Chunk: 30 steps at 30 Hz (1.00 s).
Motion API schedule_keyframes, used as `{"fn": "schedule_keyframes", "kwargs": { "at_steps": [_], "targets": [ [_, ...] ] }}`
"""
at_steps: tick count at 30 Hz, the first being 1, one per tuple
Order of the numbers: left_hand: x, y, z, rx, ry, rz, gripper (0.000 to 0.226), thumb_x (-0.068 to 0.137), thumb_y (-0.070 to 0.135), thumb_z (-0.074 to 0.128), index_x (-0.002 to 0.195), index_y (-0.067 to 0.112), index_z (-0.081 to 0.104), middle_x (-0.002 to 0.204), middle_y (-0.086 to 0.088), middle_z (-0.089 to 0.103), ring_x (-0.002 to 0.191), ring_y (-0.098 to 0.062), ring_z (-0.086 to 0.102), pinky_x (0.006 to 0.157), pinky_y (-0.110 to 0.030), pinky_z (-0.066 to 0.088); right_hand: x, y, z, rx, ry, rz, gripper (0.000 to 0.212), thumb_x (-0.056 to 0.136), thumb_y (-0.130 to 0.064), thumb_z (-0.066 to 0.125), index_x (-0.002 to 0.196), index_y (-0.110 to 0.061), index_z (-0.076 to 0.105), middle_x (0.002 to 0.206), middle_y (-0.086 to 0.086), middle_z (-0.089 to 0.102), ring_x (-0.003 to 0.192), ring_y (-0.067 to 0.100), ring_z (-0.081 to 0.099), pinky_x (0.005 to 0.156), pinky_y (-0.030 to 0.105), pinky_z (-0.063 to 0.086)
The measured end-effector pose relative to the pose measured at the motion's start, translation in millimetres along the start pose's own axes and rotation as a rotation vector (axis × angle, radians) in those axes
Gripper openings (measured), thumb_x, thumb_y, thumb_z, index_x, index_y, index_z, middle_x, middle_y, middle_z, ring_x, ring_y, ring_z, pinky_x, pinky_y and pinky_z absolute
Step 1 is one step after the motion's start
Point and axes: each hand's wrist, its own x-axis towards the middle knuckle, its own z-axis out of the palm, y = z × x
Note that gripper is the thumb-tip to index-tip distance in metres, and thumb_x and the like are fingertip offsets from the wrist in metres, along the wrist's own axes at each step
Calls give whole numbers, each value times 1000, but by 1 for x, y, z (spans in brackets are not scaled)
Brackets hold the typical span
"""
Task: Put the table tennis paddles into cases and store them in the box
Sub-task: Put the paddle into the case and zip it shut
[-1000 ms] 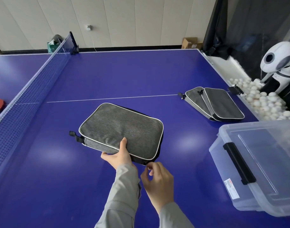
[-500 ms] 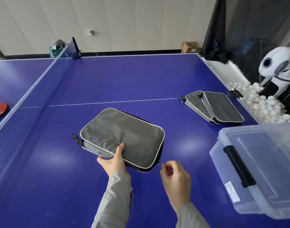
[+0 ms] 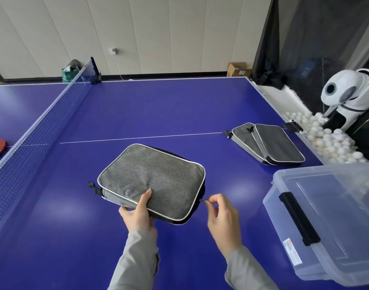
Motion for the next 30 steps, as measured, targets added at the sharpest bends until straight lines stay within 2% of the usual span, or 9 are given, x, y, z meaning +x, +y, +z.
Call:
{"fn": "schedule_keyframes", "kwargs": {
  "at_steps": [4,11,17,20,22,26,30],
  "targets": [
    [10,-13,-19,31,-30,-39,50,71,14,80,106,21,44,96,0,61,80,-18,64,64,-33,54,-19,7,3,-71,-90,-6,16,82,-10,72,75,-10,57,66,-3,57,51,15,49,51,18,32],
    [29,-60,-65,166,-4,-109,53,71,13,81,112,21,48,91,-3,65,76,-21,65,65,-35,55,-76,36,21,-170,-295,66,19,79,-10,75,72,-9,57,66,-3,57,55,18,54,49,28,41],
    [45,-92,-99,271,27,-162,56,69,15,83,113,21,49,92,-4,66,75,-20,67,57,-30,55,-116,52,38,-199,-417,149,23,77,-9,77,69,-11,56,64,-5,56,54,15,53,50,21,34],
    [55,-98,-111,330,14,-181,56,68,19,84,113,19,50,96,-6,68,80,-23,69,63,-34,57,-125,56,46,-184,-443,173,22,78,-10,76,70,-10,56,64,-5,55,54,15,54,53,21,33],
    [61,-99,-117,411,7,-192,56,67,24,85,112,18,52,98,-8,67,83,-25,68,68,-37,57,-129,59,52,-177,-465,189,19,83,-14,72,73,-9,57,66,-3,56,57,16,54,54,21,34],
    [64,-97,-125,648,36,-186,58,66,36,84,111,14,55,98,-7,66,84,-25,67,70,-37,57,-132,62,61,-151,-506,215,19,87,-18,67,76,-6,58,70,1,58,59,22,53,56,31,39],
    [53,-87,-129,996,136,-19,64,66,47,81,115,17,54,105,-3,64,94,-25,65,83,-36,49,-133,64,64,-134,-524,213,19,88,-20,66,77,-6,58,71,2,58,59,22,52,55,32,39]
  ]
}}
